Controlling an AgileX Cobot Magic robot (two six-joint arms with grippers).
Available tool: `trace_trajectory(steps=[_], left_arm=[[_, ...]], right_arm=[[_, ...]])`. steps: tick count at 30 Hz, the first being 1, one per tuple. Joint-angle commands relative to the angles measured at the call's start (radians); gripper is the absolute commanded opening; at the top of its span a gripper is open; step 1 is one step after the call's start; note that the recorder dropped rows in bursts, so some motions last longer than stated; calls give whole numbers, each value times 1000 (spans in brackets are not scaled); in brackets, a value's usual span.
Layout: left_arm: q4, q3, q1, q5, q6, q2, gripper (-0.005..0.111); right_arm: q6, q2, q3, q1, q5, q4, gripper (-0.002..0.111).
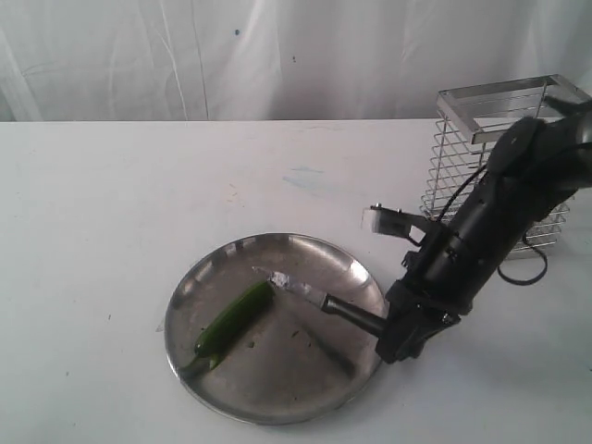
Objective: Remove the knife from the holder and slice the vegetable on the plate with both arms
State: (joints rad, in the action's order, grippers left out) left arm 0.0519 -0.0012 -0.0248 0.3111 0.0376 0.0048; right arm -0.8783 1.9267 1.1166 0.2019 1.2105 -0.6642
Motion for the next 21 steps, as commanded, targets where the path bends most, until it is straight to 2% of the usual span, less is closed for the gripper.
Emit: trace_trajectory(steps=[1,6,11,17,21], left_arm=[[-2,1,-8,22,-1,-5,0],[-2,1,-8,22,-1,-5,0],[-32,1,-8,13,168,-5,0],[-32,1,-8,11,312,-5,0],[-32,1,-8,-10,312,-5,0]], right_arm=[[50,-136,-5,-3,11,9,0],[108,-266,-65,-1,-30,32,0],[204,-444,-217,-1,-150,100,0],[239,-756,-399,1,-266,108,0],[258,-1007,-446,1,-378,119,0]])
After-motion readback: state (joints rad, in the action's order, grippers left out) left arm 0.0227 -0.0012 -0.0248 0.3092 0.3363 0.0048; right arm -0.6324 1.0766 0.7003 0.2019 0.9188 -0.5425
